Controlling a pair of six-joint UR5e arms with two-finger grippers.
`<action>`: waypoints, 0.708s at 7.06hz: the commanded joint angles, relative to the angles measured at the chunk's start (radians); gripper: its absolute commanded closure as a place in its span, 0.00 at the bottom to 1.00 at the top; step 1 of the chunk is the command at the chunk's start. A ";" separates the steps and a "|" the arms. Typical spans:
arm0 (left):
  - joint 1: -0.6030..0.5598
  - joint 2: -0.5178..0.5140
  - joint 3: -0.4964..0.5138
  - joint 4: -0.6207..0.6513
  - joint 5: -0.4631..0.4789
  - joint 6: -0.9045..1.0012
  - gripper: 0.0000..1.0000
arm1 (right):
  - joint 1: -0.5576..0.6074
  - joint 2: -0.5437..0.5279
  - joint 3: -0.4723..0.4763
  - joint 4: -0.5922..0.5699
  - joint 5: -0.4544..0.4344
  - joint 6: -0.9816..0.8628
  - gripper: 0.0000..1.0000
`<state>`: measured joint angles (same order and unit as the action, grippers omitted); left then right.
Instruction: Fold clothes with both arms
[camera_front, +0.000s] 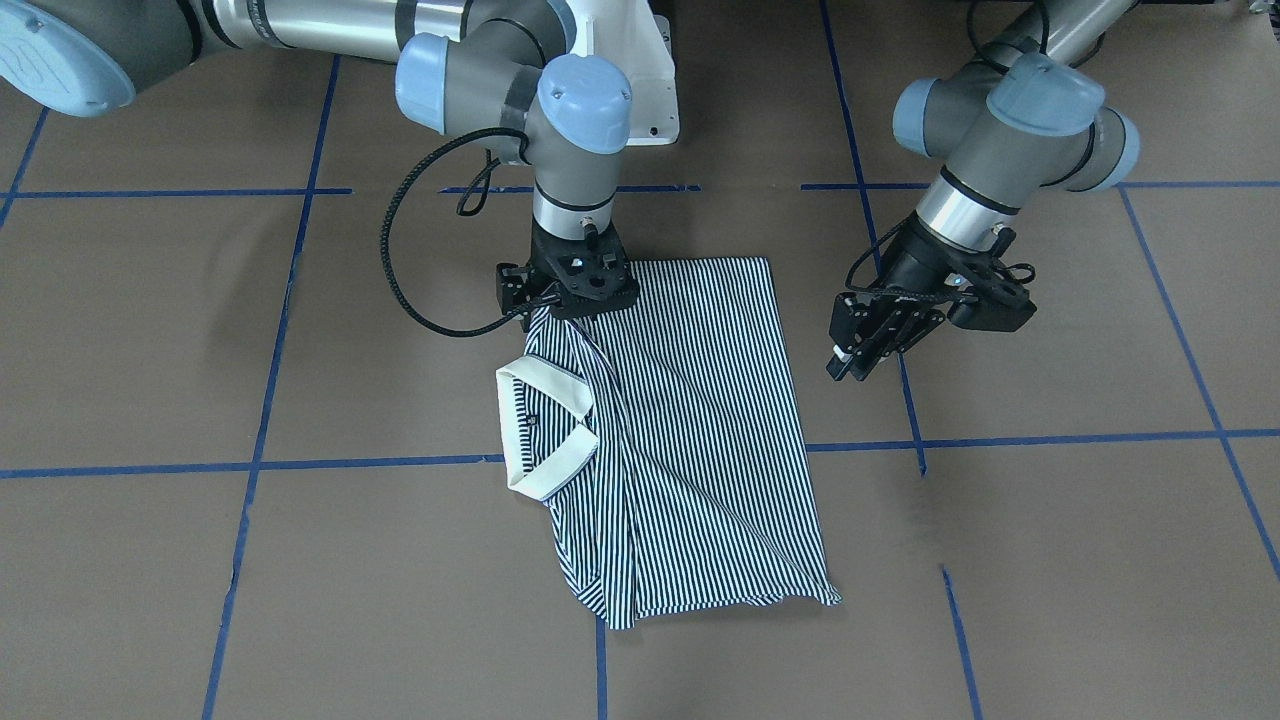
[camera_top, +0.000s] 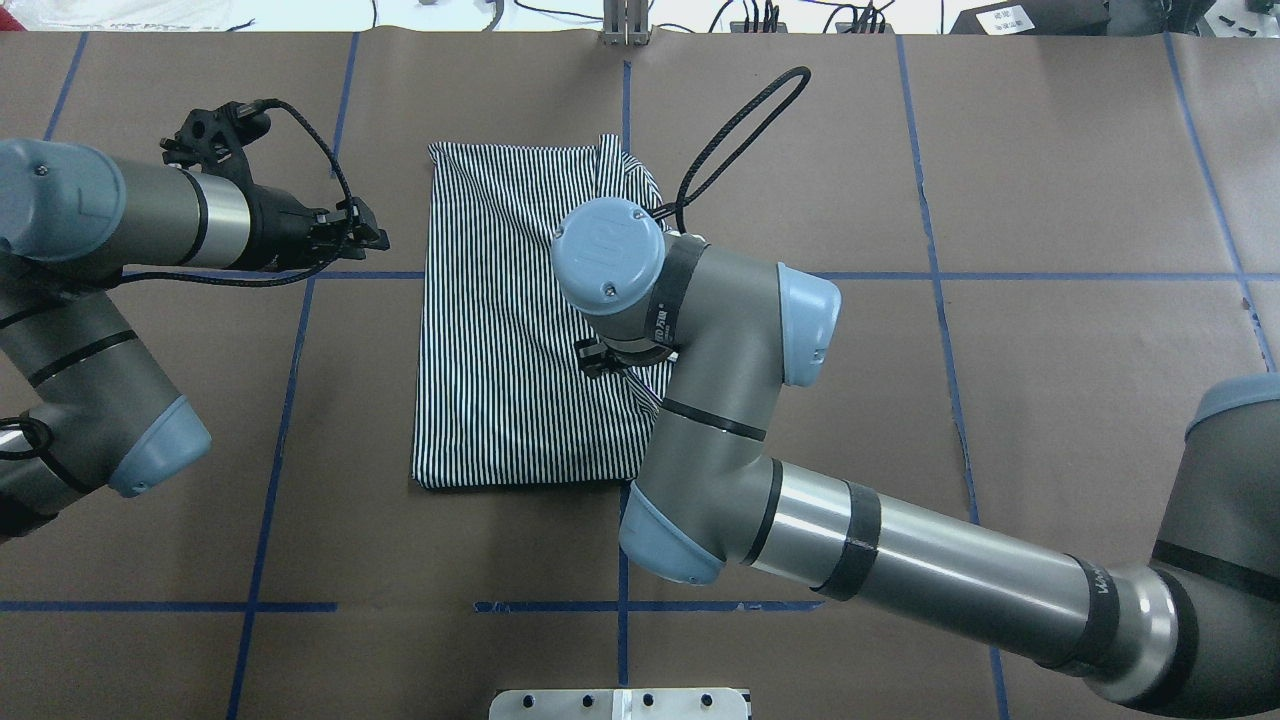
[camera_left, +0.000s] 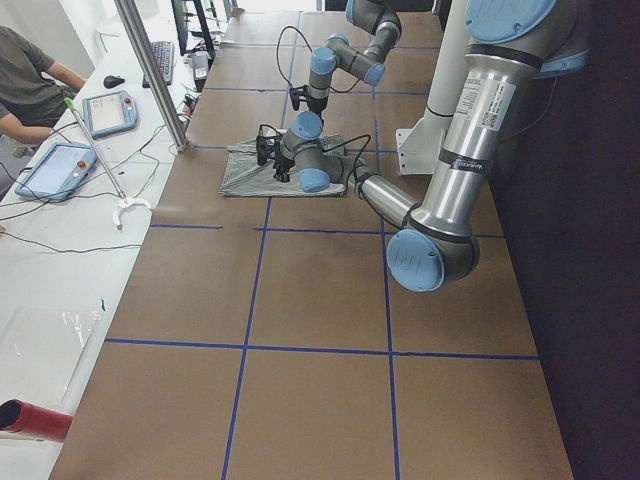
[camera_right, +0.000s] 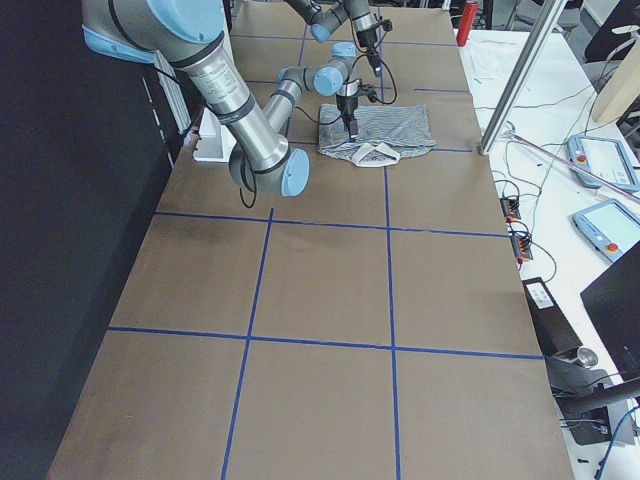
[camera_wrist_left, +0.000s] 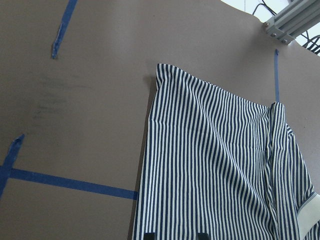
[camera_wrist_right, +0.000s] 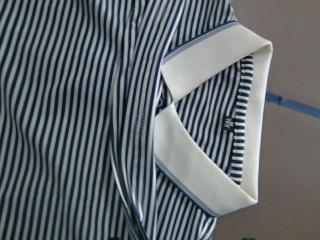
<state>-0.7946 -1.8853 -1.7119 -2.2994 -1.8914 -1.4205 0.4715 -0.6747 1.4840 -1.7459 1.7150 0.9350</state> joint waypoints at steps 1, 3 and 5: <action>0.000 0.002 0.002 0.000 0.000 0.000 0.60 | -0.028 0.029 -0.080 0.084 -0.009 0.018 0.27; 0.000 0.002 0.000 0.000 0.000 0.000 0.60 | -0.030 0.029 -0.100 0.095 -0.009 0.015 0.33; 0.000 0.002 0.000 0.002 0.000 0.000 0.61 | -0.030 0.036 -0.128 0.095 -0.009 0.007 0.37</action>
<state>-0.7946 -1.8838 -1.7125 -2.2985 -1.8914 -1.4204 0.4424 -0.6440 1.3729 -1.6518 1.7059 0.9474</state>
